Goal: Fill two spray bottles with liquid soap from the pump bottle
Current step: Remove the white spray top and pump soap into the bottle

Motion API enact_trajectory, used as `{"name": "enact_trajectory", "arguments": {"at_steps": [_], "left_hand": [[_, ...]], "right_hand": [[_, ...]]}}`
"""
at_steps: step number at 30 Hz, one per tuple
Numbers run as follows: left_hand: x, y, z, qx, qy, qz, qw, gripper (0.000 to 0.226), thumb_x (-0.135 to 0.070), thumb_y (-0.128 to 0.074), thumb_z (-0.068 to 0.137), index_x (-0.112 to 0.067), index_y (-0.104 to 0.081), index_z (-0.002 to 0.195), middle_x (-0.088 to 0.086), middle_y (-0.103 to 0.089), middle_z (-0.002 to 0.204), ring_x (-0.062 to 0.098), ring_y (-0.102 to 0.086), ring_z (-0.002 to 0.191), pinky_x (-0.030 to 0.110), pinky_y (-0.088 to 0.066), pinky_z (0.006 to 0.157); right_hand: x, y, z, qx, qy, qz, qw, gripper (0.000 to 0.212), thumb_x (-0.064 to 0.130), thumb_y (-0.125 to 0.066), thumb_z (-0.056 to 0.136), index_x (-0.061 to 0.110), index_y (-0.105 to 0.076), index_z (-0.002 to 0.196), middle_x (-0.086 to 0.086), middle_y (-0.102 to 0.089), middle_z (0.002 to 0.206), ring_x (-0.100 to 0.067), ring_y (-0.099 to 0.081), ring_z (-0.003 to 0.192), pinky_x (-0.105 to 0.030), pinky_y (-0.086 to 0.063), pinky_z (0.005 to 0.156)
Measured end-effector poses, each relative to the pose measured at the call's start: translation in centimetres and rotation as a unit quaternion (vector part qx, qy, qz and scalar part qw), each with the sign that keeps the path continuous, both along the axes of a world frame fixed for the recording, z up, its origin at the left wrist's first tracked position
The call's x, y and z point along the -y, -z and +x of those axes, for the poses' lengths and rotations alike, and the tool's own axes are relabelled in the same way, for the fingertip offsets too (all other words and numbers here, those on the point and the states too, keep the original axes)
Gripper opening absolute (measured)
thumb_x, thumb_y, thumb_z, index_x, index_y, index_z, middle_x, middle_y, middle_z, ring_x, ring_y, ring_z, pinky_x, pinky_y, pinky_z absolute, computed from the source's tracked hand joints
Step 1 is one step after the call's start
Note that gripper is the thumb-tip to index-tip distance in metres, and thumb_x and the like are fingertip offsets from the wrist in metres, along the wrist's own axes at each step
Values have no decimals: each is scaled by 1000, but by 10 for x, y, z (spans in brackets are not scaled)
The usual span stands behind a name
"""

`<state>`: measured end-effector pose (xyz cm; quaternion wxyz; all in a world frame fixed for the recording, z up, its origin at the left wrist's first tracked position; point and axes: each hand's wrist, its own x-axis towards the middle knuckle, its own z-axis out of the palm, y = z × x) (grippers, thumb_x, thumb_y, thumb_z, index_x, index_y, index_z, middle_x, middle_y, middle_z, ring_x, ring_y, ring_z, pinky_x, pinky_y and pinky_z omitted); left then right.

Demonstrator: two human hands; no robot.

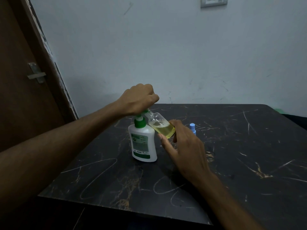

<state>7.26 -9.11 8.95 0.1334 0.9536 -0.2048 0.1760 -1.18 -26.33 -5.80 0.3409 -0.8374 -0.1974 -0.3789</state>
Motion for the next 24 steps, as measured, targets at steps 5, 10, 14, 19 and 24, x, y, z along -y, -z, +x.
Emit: {"name": "enact_trajectory", "arguments": {"at_steps": [5,10,14,19,24], "left_hand": [[3,-2,1,-8,10,7,1000,31,-36,-43,83,-21,-26,62,-4,-33,59,19,-27,58,36,-23,58],[-1,3,3,-4,1,-2,1000,31,-38,-43,79,-20,-26,61,-2,-34,59,21,-27,58,37,-25,59],[2,-3,2,10,11,8,1000,32,-34,-45,82,-20,-23,63,-4,-31,58,20,-25,59,38,-25,58],[3,3,0,-9,-3,0,1000,29,-39,-41,80,-20,-27,62,-2,-34,63,19,-29,61,36,-23,58],[0,-2,-1,-1,-10,10,1000,29,-39,-42,77,-19,-26,62,-2,-34,60,22,-30,60,37,-24,57]], "right_hand": [[1,-1,0,2,3,4,1000,31,51,-53,101,27,-54,120,19,-54,95,-2,-53,78,-22,-51,63],[0,0,1,2,3,1,1000,34,51,-54,101,25,-55,123,15,-59,97,-2,-53,78,-22,-52,63],[0,-1,1,4,1,8,1000,33,51,-54,101,25,-55,121,18,-53,95,-2,-53,77,-19,-49,63],[0,1,2,8,6,3,1000,32,49,-56,100,25,-55,122,16,-56,96,-2,-53,78,-21,-51,63],[1,1,2,3,1,1,1000,36,51,-54,101,24,-55,125,13,-62,102,-2,-55,82,-21,-52,66]]}}
